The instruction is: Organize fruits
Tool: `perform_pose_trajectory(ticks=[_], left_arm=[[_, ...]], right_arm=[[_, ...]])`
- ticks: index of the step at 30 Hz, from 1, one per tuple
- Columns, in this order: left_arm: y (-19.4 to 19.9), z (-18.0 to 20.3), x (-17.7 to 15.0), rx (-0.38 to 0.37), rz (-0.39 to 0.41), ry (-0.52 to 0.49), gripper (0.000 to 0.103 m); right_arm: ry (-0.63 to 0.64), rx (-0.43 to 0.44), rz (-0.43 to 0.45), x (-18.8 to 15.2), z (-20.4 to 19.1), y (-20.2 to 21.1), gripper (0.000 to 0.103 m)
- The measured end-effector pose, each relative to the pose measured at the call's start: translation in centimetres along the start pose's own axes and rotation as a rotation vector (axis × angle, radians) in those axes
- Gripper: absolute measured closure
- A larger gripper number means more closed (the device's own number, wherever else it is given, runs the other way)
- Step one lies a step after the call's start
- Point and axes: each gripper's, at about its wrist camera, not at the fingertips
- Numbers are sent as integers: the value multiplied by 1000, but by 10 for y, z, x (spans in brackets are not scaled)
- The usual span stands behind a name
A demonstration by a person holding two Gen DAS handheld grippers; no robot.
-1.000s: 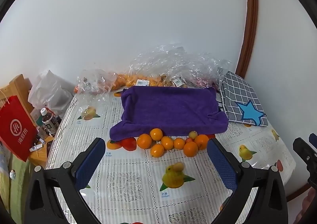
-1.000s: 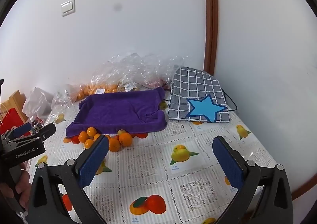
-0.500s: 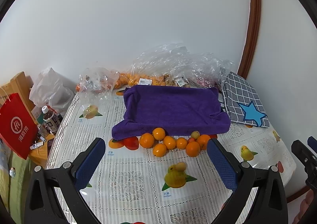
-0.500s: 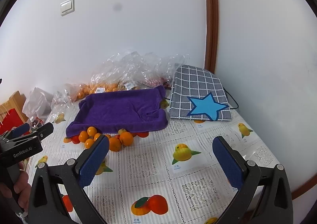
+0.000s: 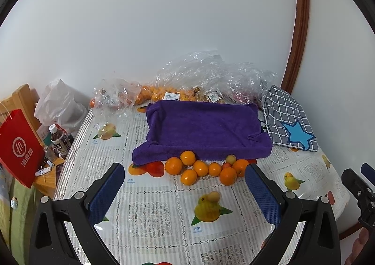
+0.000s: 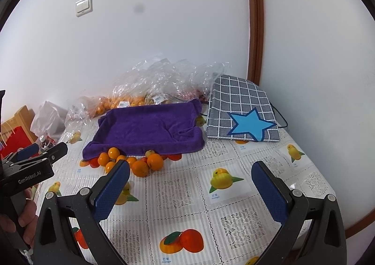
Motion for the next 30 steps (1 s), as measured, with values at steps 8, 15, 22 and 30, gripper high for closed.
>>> perform_pose_trajectory(ticks=[8,15,22,30], left_arm=[[1,-1,0,1,0,1,0],[1,-1,1,3,0,-1,0],[1,-1,1,2,1,1,0],[4,0,2,5,5,-1,0]], right_arm=[[2,-5,-2,-1,-1,-1,0],[0,-3,3,-1,0,0,0],[1,1,-1,-2,2,-1,0],[4,6,-3,-2,1,-4,0]])
Point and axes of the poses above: each gripper's, at about its wrist camera, not at the fingertips, and y roughly against the way its jaws point, z to its right, x to its top, and after that the axes turned 14 degrees about -x, right-handed
